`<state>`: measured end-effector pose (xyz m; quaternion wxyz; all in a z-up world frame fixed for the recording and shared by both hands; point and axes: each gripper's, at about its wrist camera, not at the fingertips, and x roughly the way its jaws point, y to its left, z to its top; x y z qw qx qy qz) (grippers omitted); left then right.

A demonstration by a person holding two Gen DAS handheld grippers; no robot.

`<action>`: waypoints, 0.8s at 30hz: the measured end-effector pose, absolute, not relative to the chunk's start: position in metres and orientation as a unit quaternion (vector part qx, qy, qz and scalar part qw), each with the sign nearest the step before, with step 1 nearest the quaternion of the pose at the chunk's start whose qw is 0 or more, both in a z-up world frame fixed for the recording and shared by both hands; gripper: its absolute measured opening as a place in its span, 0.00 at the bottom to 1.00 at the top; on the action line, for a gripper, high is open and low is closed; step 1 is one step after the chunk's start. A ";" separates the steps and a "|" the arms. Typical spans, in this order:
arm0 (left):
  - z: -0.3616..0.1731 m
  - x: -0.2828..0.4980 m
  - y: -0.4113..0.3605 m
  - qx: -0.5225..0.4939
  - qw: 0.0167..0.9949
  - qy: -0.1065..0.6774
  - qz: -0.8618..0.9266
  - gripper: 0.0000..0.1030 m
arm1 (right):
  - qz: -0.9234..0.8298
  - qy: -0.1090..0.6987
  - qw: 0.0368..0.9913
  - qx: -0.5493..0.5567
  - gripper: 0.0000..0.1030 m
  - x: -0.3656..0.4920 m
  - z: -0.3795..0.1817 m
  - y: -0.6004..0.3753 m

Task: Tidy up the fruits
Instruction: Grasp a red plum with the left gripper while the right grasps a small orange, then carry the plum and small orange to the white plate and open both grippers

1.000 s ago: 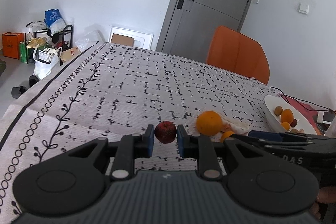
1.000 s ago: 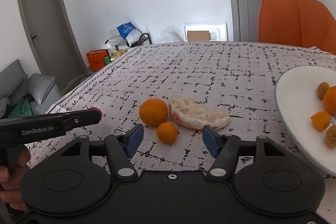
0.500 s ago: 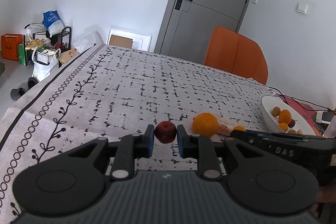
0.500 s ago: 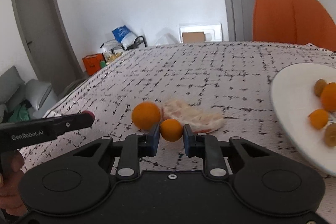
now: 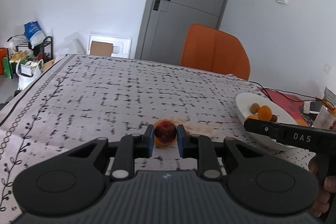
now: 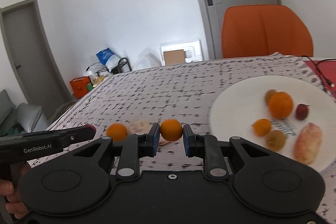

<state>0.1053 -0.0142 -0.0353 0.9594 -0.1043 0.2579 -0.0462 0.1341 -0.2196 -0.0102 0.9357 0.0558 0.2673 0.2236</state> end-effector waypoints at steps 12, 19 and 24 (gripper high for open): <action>-0.025 0.115 -0.055 -0.077 0.960 0.257 -0.080 0.21 | 0.180 0.254 0.946 0.088 0.22 0.130 -0.010 -0.271; -0.023 0.122 -0.080 -0.060 0.959 0.256 -0.102 0.21 | 0.151 0.252 0.950 0.103 0.28 0.125 -0.012 -0.297; -0.020 0.127 -0.096 -0.048 0.959 0.255 -0.111 0.21 | 0.142 0.244 0.952 0.116 0.35 0.118 -0.011 -0.317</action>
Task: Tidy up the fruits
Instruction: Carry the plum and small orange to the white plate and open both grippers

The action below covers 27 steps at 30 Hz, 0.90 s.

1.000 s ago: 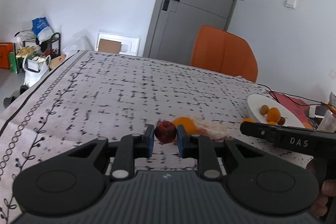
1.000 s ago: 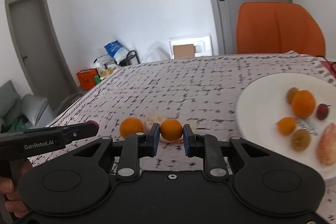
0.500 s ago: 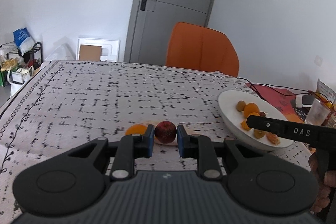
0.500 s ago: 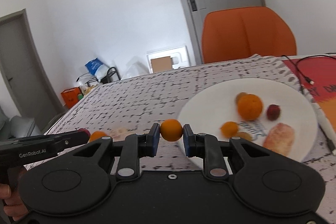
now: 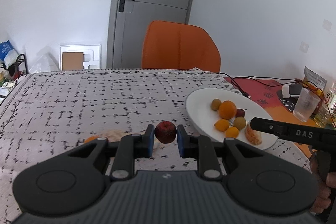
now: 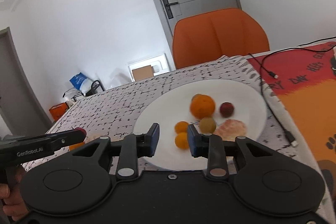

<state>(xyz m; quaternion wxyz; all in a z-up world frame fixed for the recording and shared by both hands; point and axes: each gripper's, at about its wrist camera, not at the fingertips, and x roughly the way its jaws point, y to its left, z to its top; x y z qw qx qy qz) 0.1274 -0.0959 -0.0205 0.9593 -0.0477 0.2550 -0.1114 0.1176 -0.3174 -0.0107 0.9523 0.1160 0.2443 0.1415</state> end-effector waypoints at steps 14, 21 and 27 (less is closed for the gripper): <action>-0.014 0.144 -0.141 -0.016 0.958 0.253 -0.134 0.21 | 0.131 0.237 0.953 0.134 0.45 0.104 -0.017 -0.351; -0.013 0.152 -0.160 -0.006 0.956 0.253 -0.149 0.21 | 0.128 0.238 0.952 0.140 0.46 0.103 -0.019 -0.361; -0.005 0.160 -0.173 0.004 0.956 0.245 -0.162 0.21 | 0.127 0.237 0.953 0.142 0.48 0.101 -0.020 -0.364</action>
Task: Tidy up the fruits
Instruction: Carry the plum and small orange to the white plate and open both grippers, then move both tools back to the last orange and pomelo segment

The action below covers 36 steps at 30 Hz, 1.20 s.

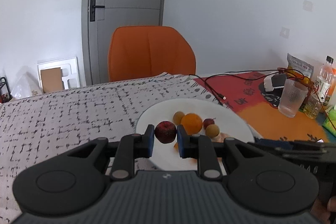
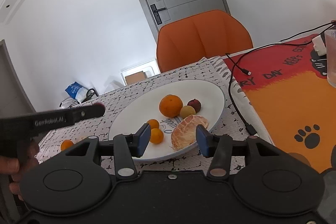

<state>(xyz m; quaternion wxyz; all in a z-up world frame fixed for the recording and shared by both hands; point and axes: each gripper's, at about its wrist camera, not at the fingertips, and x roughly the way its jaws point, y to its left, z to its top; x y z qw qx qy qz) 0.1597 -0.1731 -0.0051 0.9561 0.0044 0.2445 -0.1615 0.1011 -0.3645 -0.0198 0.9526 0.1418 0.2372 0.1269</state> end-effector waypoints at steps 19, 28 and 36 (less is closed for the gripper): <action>-0.001 0.142 -0.111 -0.008 0.971 0.232 -0.050 0.82 | 0.157 0.238 0.950 0.129 0.61 0.106 -0.016 -0.335; -0.010 0.135 -0.076 -0.030 0.971 0.238 -0.013 0.83 | 0.176 0.237 0.949 0.112 0.75 0.107 -0.013 -0.309; -0.022 0.130 -0.048 -0.048 0.967 0.250 0.008 0.83 | 0.197 0.233 0.947 0.102 0.98 0.109 -0.008 -0.287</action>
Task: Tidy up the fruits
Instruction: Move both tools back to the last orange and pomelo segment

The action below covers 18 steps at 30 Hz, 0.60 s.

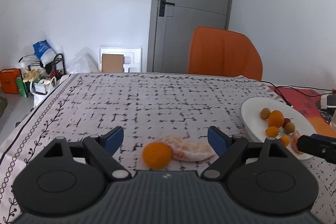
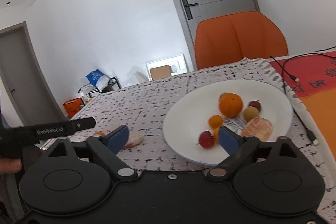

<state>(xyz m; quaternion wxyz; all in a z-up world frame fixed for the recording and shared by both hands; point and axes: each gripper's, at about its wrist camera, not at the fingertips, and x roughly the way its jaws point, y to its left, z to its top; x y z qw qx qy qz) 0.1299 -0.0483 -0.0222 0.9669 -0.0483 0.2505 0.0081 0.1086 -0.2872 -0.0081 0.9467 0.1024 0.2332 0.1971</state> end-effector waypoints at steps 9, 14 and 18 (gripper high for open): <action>-0.038 0.132 -0.036 -0.059 0.962 0.266 0.007 0.83 | 0.215 0.245 0.941 0.088 1.00 0.113 -0.009 -0.262; -0.046 0.137 -0.030 -0.068 0.959 0.274 0.002 0.83 | 0.224 0.251 0.938 0.077 1.00 0.115 -0.012 -0.252; -0.051 0.140 -0.028 -0.073 0.959 0.275 0.003 0.83 | 0.233 0.251 0.937 0.071 1.00 0.117 -0.012 -0.246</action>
